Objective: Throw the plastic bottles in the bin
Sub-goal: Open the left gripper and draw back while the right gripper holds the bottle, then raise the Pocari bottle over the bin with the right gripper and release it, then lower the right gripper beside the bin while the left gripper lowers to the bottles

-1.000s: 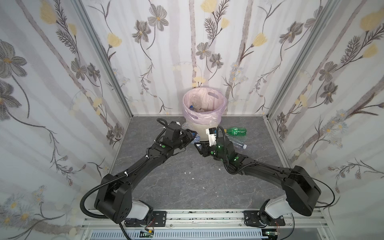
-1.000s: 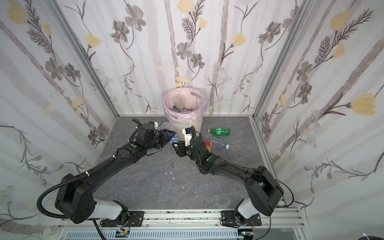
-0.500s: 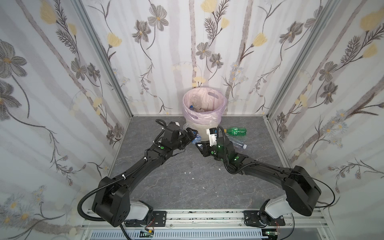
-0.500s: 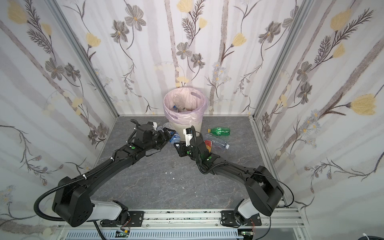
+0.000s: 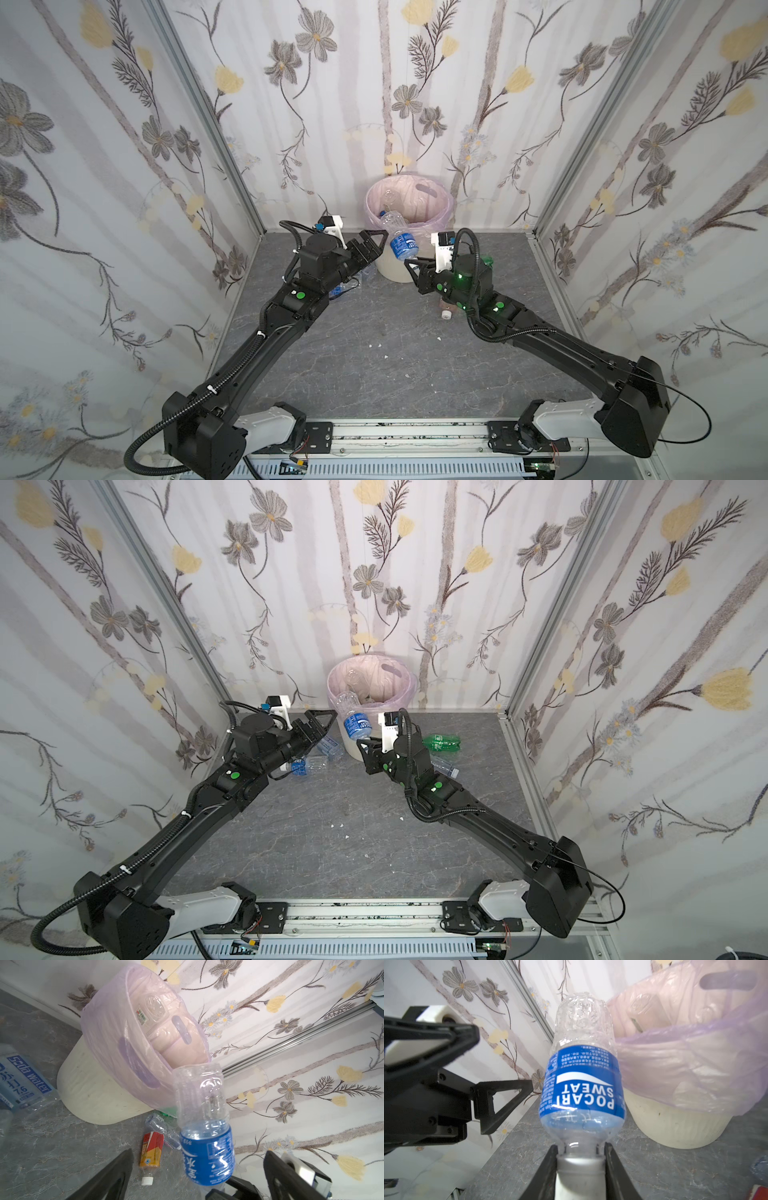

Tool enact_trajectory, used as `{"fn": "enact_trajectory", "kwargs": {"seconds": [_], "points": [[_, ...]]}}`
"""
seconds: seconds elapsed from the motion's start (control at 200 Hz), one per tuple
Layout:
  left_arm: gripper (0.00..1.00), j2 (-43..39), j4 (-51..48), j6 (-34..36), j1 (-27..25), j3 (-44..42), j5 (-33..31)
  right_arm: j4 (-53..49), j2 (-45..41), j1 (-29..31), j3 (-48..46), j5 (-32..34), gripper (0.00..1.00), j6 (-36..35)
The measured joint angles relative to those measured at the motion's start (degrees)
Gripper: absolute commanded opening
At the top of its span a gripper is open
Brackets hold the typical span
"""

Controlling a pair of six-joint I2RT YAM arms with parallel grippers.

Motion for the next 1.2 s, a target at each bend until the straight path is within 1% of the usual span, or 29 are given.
{"fn": "enact_trajectory", "kwargs": {"seconds": [0.16, 0.315, 0.555, 0.684, 0.709, 0.729, 0.774, 0.794, 0.799, 0.809, 0.829, 0.834, 0.839, 0.879, 0.944, 1.009, 1.199], "points": [[1.00, 1.2, 0.0, 3.5, -0.1, 5.0, 0.1, -3.4, -0.3, -3.5, 7.9, 2.7, 0.27, -3.3], [1.00, 2.5, 0.6, 6.3, -0.1, 8.7, 0.6, -6.6, 1.0, -7.5, 18.3, 5.6, 0.27, -6.1], [1.00, 3.1, 0.4, 8.1, -0.1, 8.5, 0.7, -7.6, 4.3, -9.4, 33.6, 8.3, 0.28, -11.1], [1.00, 3.1, 0.0, 9.1, -0.1, 7.8, 0.2, -7.2, 10.4, -10.4, 39.9, 9.1, 0.30, -12.2], [1.00, 3.0, 0.2, 9.2, -0.1, 7.6, 0.0, -7.2, 12.1, -10.6, 40.7, 9.2, 0.32, -12.2], [1.00, 2.9, 0.5, 9.3, 0.0, 7.3, 0.0, -7.2, 13.3, -10.7, 41.2, 9.2, 0.37, -12.2], [1.00, 2.8, 0.5, 9.4, 0.1, 6.6, -0.2, -8.2, 17.0, -11.1, 42.7, 9.3, 0.54, -12.0], [1.00, 2.8, 0.5, 9.4, 0.1, 6.4, -0.2, -9.2, 18.7, -11.3, 43.6, 9.5, 0.63, -12.0], [1.00, 2.8, 0.5, 9.4, 0.1, 6.3, -0.2, -9.4, 19.1, -11.3, 43.8, 9.6, 0.67, -12.0], [1.00, 2.9, 0.5, 9.4, 0.1, 6.3, -0.3, -9.9, 20.1, -11.4, 44.3, 9.5, 0.69, -11.9], [1.00, 2.9, 0.3, 9.4, 0.2, 6.1, -0.2, -10.8, 21.7, -11.5, 45.2, 9.6, 0.78, -11.6], [1.00, 2.9, 0.3, 9.4, 0.2, 6.1, -0.2, -11.1, 22.4, -11.5, 45.5, 9.6, 0.83, -11.5], [1.00, 2.9, 0.2, 9.4, 0.2, 6.0, -0.2, -11.3, 22.7, -11.6, 45.7, 9.6, 0.83, -11.5], [1.00, 2.9, 0.1, 9.4, 0.4, 5.6, -0.2, -13.1, 25.7, -11.8, 46.8, 9.9, 0.99, -11.3], [1.00, 2.9, 0.1, 9.4, 0.7, 5.2, -0.2, -16.9, 28.4, -12.0, 47.1, 11.1, 1.00, -10.4], [1.00, 2.9, 0.1, 9.4, 0.9, 4.5, -0.2, -19.5, 29.0, -12.0, 47.1, 11.3, 1.00, -10.3], [1.00, 2.9, 0.1, 9.3, 1.2, 3.1, 0.2, -17.8, 25.1, -12.1, 44.9, 11.2, 1.00, -9.0]]}}
